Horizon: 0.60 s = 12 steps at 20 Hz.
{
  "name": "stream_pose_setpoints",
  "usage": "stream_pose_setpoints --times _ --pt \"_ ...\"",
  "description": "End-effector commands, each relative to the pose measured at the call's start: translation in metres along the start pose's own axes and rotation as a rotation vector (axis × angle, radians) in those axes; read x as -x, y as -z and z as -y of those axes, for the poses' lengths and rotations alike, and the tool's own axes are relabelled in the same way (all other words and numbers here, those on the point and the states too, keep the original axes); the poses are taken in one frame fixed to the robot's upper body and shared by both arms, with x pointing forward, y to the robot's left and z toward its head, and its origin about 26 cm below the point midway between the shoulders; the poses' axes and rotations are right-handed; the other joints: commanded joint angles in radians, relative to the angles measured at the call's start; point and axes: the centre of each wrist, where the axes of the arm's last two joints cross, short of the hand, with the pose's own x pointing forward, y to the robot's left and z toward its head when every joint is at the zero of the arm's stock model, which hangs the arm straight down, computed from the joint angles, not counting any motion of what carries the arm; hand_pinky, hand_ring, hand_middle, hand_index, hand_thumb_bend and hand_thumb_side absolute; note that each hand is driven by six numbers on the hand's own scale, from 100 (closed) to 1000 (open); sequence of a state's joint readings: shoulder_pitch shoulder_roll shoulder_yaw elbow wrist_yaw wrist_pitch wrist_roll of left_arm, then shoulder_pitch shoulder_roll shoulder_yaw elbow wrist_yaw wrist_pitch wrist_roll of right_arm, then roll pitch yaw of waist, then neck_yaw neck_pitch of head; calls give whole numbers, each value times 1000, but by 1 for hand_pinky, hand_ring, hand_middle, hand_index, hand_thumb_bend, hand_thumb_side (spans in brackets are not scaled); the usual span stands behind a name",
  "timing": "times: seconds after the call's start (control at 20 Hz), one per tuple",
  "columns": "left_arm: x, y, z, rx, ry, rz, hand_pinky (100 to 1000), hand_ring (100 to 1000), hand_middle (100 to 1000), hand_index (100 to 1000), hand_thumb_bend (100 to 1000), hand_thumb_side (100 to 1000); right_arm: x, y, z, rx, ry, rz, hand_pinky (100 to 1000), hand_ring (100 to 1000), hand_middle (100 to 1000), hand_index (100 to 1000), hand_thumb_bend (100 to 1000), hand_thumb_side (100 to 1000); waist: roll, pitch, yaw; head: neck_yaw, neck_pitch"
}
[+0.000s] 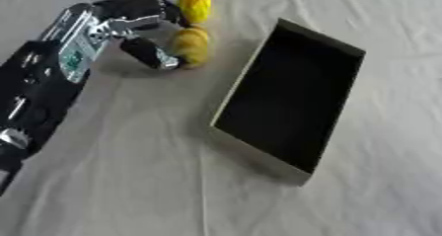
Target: Pick up objects on the table and place them in the box.
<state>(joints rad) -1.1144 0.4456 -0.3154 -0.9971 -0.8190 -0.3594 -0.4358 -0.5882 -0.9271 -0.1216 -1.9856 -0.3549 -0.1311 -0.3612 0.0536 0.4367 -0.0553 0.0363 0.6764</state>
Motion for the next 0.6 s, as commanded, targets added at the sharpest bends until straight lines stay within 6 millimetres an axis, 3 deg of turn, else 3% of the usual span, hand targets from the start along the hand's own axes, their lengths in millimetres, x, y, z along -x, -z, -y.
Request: stream_pose_setpoints --times 0.05,0.35,0.5,0.6 --pt "2 -1 -6 -19 23 -24 821 827 768 854 372 580 -7 4 3 0 -4 20 870 792 767 786 100 476 -3 -19 -4 8 -5" --pt "4 1 1 -32 63 -58 787 774 696 796 358 520 -5 1 3 7 4 4 873 792 766 785 100 484 -5 -16 -10 13 -5" --pt "3 3 3 -60 82 -69 745 710 617 728 347 399 -3 -1 3 16 11 -5 874 792 765 784 100 492 -6 -14 -12 14 -5" --pt "3 4 6 -81 90 -75 713 660 572 679 294 288 -2 -2 3 22 17 -13 874 792 764 784 100 497 -7 -14 -14 15 -4"
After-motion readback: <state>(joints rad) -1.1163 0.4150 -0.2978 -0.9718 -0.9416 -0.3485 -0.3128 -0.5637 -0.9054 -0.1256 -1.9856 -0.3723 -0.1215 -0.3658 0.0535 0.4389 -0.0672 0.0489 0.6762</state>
